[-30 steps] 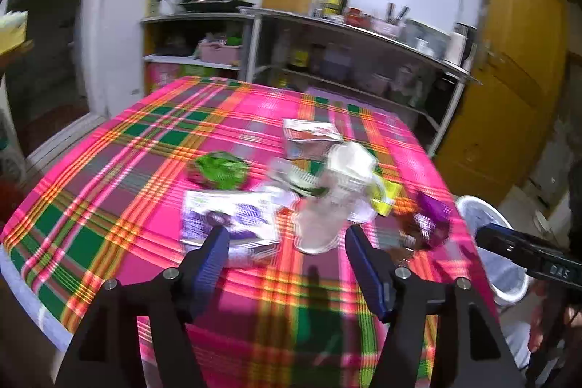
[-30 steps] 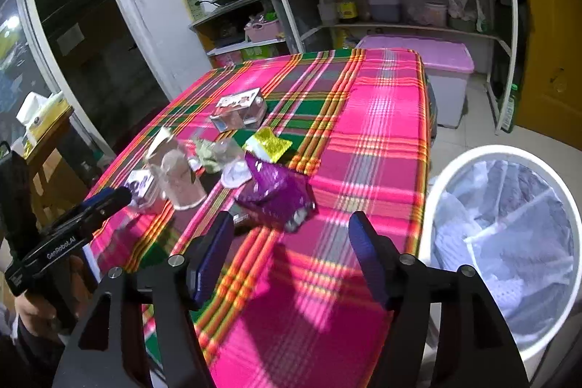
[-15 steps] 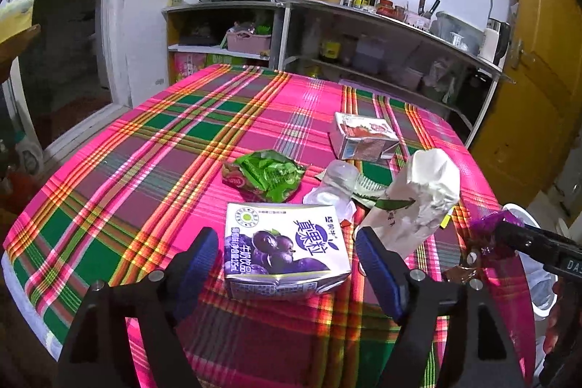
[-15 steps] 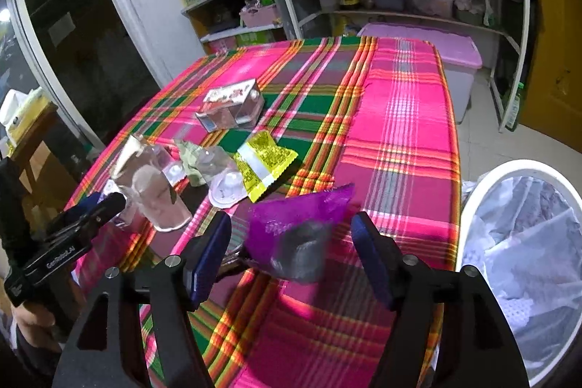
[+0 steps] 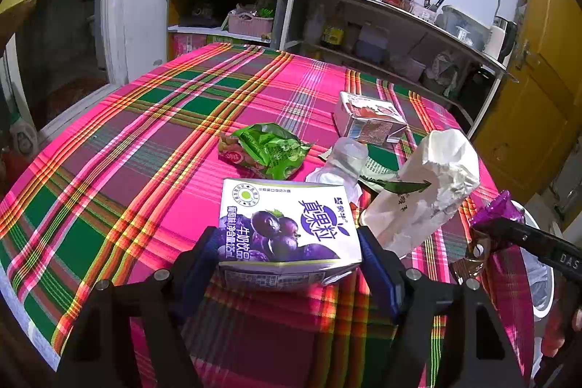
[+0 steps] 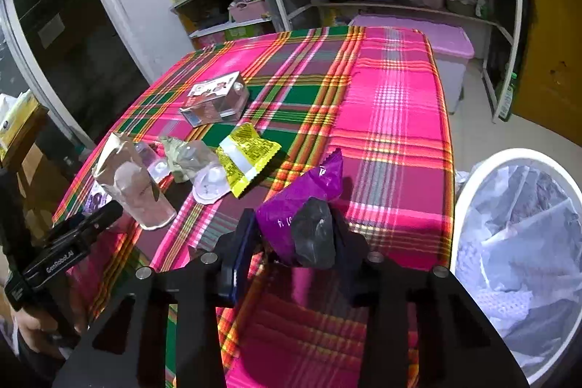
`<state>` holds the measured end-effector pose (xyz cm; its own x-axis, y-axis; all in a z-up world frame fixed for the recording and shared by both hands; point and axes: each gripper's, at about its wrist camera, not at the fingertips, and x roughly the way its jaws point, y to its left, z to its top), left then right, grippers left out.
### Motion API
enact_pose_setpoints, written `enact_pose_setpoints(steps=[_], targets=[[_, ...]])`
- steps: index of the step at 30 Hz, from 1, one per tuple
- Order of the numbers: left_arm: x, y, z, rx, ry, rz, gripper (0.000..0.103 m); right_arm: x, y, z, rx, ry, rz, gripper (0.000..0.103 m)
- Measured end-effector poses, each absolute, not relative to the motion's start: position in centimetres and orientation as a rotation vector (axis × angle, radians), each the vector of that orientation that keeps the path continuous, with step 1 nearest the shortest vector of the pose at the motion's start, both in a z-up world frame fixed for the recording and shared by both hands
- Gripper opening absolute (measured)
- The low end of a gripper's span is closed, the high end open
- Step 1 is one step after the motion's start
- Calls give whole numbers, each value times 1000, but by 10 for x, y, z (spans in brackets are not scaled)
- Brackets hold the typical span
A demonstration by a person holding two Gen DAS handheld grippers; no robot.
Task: Collect trash
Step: 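Grasp the purple juice carton with the left gripper while the right gripper grasps the purple wrapper, then carry the carton and wrapper over the bin and open both grippers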
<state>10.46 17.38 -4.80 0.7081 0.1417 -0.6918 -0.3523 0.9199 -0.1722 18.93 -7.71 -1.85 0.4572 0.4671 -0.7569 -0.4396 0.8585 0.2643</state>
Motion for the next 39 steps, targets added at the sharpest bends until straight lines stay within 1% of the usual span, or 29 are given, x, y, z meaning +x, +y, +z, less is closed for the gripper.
enact_pose_setpoints(steps=[3,7,18,39], targets=[[102,173,-47,-304,729,276,74,185,-80,-16,31,929,560,36],[95,169,-40,-300,705,268,74,179,-84,-11,29,914,560,34],[69,144,-8,-282,640,220,74,153,-107,7,44,867,551,33],[51,49,31,-192,594,10,74,96,-166,42,81,763,507,33]])
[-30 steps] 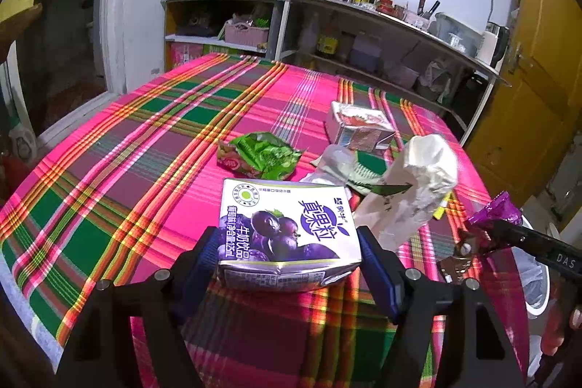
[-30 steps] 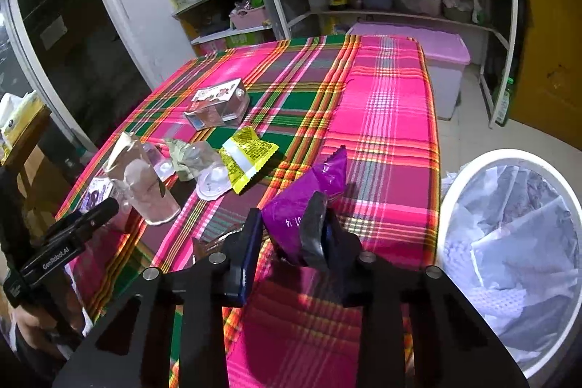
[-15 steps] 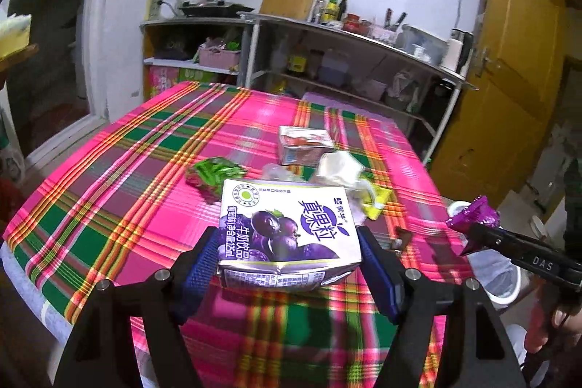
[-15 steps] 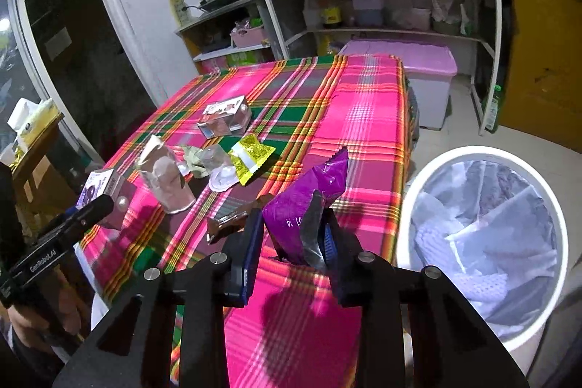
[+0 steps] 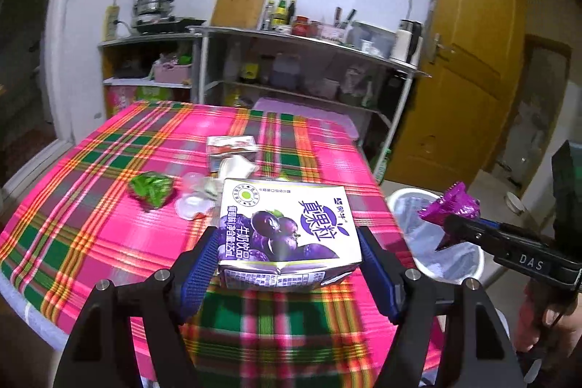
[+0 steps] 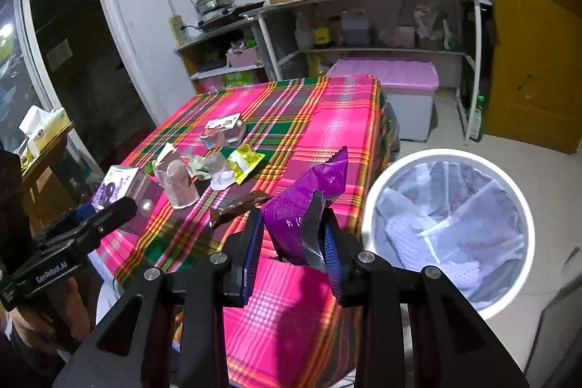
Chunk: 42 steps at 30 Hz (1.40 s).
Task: Collect trash
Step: 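Carry the carton and wrapper over the bin and open both grippers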
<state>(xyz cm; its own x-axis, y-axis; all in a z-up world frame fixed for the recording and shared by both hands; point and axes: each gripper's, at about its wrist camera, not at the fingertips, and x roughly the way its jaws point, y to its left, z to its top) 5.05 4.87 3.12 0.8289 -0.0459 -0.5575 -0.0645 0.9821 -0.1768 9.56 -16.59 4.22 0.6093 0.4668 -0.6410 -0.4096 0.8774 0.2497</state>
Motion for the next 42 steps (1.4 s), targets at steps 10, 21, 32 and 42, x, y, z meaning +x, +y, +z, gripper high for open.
enact_pose_setpoints(steps=[10,21,32,42], targets=[[68,-1,32,-140,612,-116,74,95,-205,37,115,765,419,33],[98,-46,23,-108,649,-233,74,108,-251,27,155,775,317,33],[136,-82,3,-65,718,-300,74,131,-284,0,192,836,252,33],[172,-118,-23,-27,793,-366,74,149,-304,-31,219,913,224,33]])
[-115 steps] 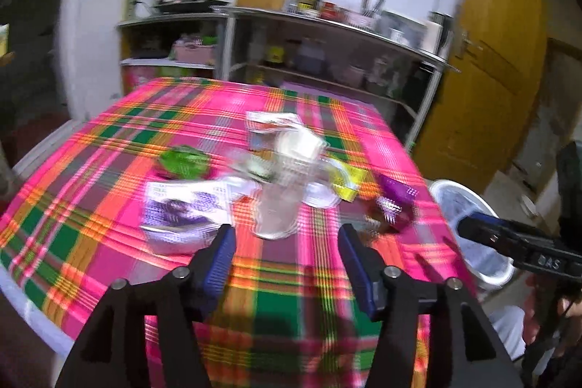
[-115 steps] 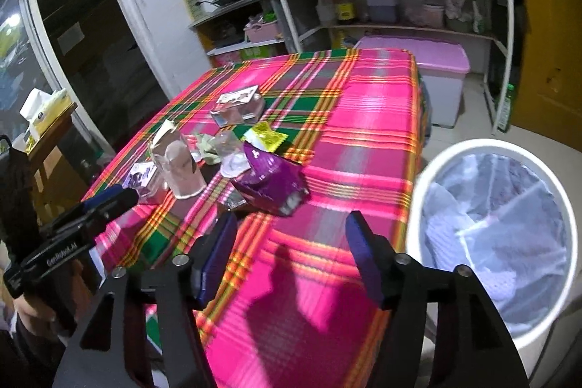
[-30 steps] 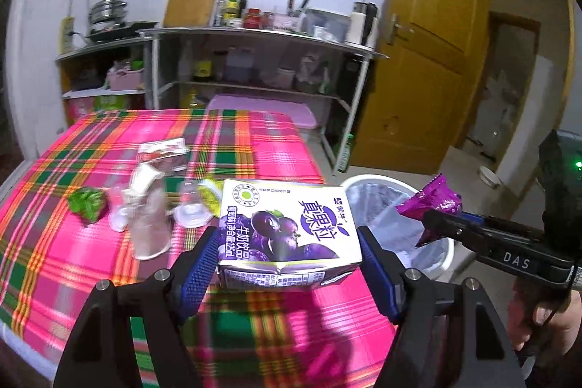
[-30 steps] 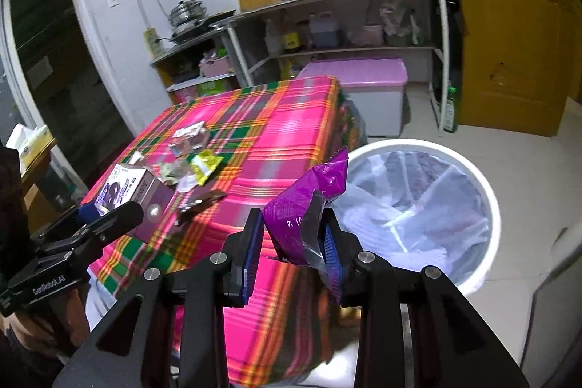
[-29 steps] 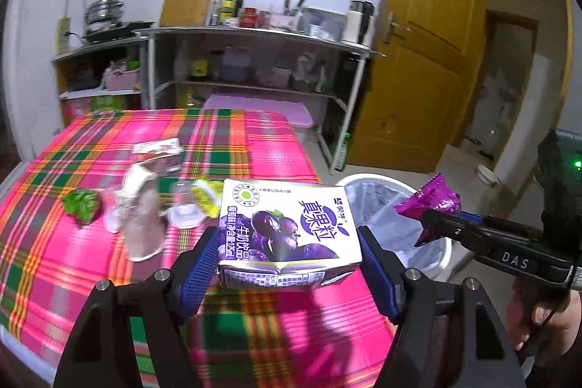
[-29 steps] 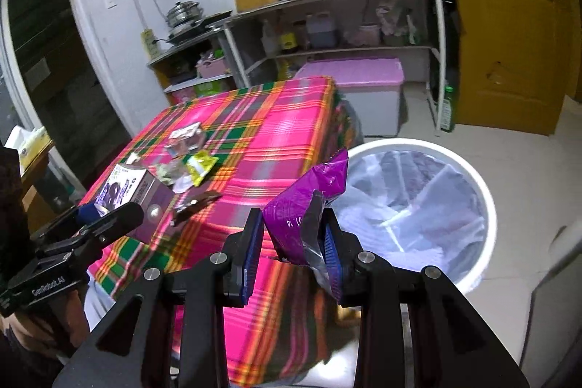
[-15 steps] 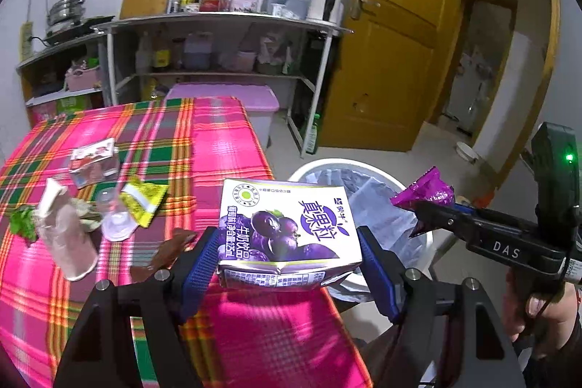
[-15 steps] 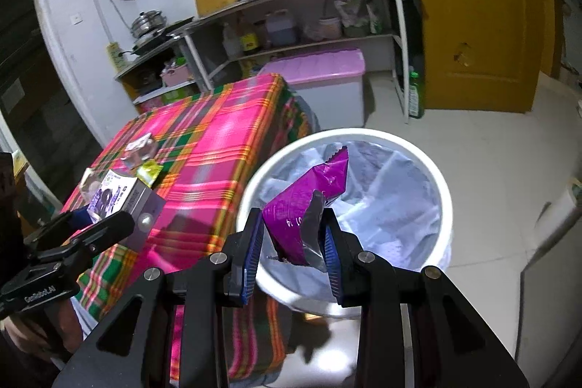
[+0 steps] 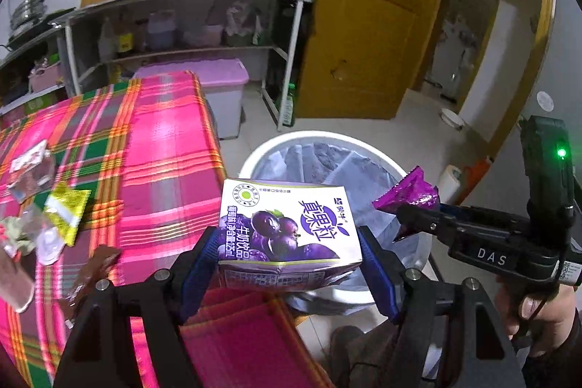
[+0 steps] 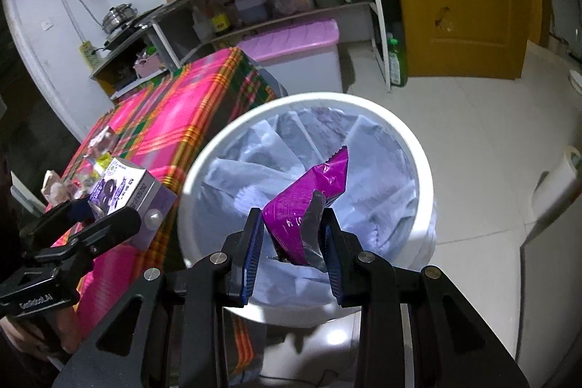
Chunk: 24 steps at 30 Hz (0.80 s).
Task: Collect trash
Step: 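Carry the carton and wrapper over the bin and open both grippers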
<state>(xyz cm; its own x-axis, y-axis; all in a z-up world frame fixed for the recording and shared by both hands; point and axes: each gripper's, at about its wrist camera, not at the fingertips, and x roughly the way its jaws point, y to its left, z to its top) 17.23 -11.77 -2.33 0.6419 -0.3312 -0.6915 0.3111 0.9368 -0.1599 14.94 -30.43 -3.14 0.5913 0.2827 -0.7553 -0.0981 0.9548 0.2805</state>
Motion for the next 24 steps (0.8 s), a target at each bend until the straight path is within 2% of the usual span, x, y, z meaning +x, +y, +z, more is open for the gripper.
enact_pose_setpoints(steps=[6,8,10,24], targets=[[191,-136,-41,-10,841,-399,74,162,-311,-47,222,951,226,35],[198,-143,-46,-3,869,-425,74,164,-312,-50,219,962,223,42],[204,-150,-51,6,900,-446,74,166,-314,-53,223,964,220,55],[199,-142,-39,-44,858,-450,76,152,-320,-31,236,898,206,56]])
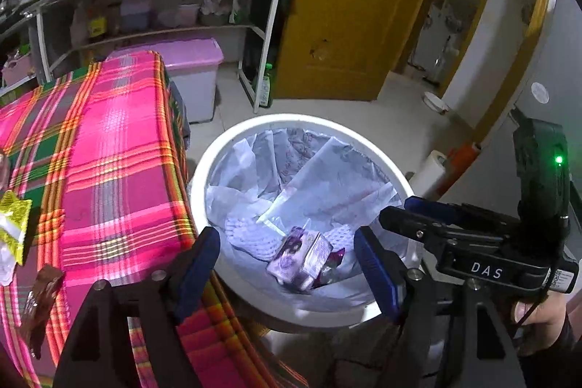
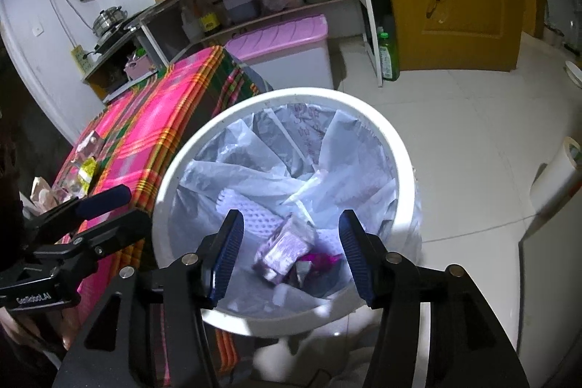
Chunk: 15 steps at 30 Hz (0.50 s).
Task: Collect trash
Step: 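Carry the carton and wrapper over the bin and open both grippers, then move both tools back over the table toward the white paper bag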
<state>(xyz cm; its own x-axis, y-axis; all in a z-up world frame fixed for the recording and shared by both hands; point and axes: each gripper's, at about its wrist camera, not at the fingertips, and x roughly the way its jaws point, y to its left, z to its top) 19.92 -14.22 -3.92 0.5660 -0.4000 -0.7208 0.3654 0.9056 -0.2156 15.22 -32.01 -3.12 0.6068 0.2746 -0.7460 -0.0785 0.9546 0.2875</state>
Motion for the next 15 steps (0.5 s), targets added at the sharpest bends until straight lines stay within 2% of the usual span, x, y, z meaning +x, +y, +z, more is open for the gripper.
enact_pose_setpoints(steps=[15], targets=[[144,-102,-8,-85,750,-382,73,113,-284,14,176,790,297,56]])
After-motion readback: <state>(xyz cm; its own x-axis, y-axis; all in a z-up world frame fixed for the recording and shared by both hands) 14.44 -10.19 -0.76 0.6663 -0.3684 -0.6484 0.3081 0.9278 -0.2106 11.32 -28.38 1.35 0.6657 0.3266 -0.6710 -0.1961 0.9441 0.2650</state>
